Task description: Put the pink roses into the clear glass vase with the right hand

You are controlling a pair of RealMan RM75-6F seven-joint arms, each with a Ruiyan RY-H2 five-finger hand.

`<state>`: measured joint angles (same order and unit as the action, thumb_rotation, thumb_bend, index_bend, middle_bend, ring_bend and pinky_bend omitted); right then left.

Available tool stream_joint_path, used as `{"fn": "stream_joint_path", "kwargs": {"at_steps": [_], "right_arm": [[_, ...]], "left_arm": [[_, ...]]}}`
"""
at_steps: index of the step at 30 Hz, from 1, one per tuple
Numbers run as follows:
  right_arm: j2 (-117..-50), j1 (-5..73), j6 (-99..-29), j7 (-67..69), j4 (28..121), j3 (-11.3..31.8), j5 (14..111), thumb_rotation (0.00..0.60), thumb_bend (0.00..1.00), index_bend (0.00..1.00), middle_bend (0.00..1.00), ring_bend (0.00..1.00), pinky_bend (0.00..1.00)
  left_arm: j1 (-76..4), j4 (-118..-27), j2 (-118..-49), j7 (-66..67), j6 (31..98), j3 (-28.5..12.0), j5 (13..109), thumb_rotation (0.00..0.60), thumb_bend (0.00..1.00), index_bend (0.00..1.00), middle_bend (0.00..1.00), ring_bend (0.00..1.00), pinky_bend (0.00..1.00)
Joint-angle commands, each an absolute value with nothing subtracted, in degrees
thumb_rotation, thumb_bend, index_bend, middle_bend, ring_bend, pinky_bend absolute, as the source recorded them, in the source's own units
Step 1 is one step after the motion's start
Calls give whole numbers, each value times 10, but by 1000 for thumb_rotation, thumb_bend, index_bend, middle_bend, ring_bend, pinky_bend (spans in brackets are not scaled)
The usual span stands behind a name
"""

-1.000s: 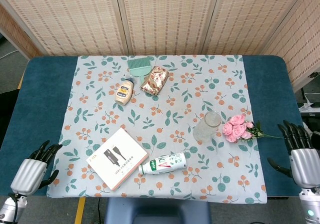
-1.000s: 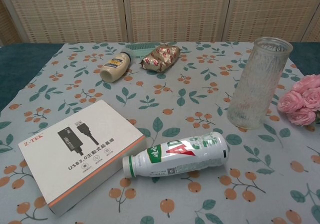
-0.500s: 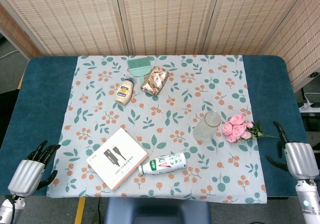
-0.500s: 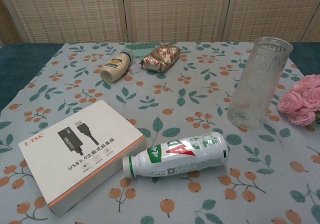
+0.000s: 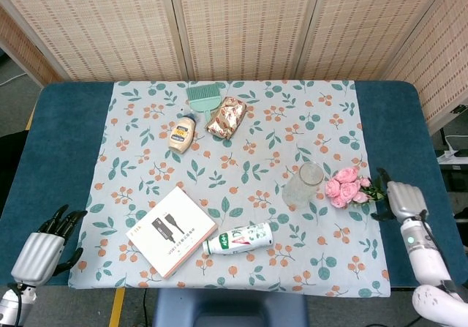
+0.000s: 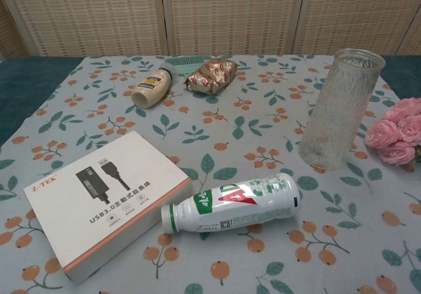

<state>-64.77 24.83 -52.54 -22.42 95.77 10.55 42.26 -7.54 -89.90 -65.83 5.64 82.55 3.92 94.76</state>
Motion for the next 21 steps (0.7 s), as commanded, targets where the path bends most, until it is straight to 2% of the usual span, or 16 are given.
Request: {"fn": "stream_joint_path", "kwargs": {"at_steps": [1, 4, 15, 18, 21], "right_arm": [[-681, 287, -491, -241, 932, 103, 399, 600, 55, 26, 890, 1000, 909], [-698, 297, -497, -246, 915, 98, 389, 600, 55, 76, 895, 1000, 909], [-780, 340, -500, -297, 811, 72, 306, 600, 55, 134, 896, 1000, 909], [-804, 348, -503, -312, 779, 66, 290, 600, 55, 263, 903, 1000, 909], [-819, 349, -515, -315, 764, 62, 294, 600, 60, 495, 916, 1000, 909]], "left_arm": [[-77, -897, -660, 58, 824, 39, 949, 600, 353, 108, 157, 48, 282], [-77, -895, -661, 55, 820, 39, 945, 600, 354, 108, 157, 48, 282], [-77, -894, -661, 55, 819, 39, 945, 600, 353, 109, 157, 48, 282], [-78, -893, -661, 55, 817, 39, 944, 600, 354, 109, 157, 48, 282], [-77, -893, -661, 56, 820, 38, 944, 600, 354, 109, 156, 48, 282]]}}
